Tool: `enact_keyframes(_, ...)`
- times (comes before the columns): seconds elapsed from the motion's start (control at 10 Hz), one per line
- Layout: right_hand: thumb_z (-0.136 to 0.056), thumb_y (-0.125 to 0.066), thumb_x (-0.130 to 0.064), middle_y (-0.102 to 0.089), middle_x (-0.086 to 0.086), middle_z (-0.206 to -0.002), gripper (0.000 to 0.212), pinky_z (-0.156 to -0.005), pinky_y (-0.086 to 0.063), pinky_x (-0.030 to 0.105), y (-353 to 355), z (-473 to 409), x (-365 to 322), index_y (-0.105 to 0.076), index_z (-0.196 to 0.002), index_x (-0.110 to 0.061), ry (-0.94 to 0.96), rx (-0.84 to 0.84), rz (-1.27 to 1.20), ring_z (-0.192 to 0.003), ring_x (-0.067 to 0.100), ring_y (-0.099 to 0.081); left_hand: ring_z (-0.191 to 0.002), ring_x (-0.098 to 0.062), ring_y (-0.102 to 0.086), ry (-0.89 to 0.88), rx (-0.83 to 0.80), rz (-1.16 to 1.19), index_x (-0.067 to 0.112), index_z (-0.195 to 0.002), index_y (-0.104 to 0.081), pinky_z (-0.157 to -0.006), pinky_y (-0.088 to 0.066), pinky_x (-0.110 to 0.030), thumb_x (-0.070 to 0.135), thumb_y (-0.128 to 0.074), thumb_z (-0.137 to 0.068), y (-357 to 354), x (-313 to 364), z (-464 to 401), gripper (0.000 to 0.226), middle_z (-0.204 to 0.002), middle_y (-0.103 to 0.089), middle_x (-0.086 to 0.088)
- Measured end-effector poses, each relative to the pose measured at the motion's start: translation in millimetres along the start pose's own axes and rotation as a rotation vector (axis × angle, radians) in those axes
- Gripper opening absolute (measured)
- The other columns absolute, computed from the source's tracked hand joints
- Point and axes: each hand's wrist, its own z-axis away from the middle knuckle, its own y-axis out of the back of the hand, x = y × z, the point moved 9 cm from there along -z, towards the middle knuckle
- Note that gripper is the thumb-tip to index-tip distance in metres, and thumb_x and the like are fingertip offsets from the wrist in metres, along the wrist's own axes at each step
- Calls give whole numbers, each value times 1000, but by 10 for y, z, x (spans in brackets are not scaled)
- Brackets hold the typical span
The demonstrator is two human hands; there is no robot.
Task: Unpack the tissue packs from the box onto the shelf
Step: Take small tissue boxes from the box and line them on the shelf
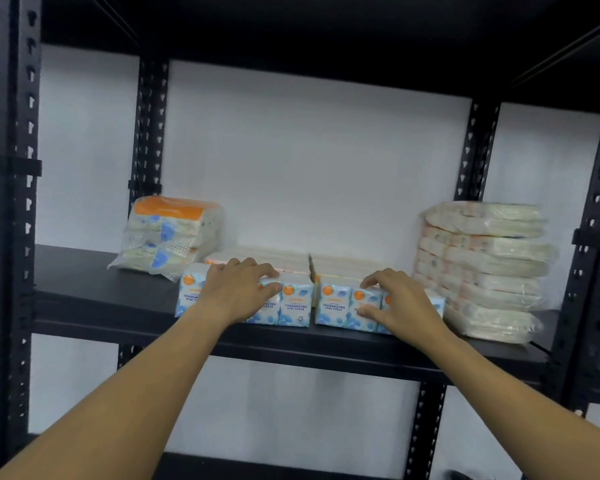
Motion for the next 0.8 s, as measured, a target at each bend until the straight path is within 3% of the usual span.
enact_keyframes(0.7, -84, -73, -45, -59, -17, -117, 35, -91, -35, 31, -87, -74, 16, -54, -113, -36, -10, -59, 43, -108, 10, -50, -127, -19, -44, -8, -3, -8, 40, -137, -46, -105, -29, -43, 59, -34, -97, -17, 2, -14, 46, -140, -50, 5)
enact_keyframes(0.8, -85, -68, -49, -57, -15, -124, 42, -95, -35, 33, -90, -97, 6, -51, -121, -37, -28, -110, 63, -114, 11, -50, -127, -20, -44, -24, -31, -5, 40, -139, -44, -106, -30, -43, 59, -34, -97, -23, -5, -36, 47, -141, -49, 5)
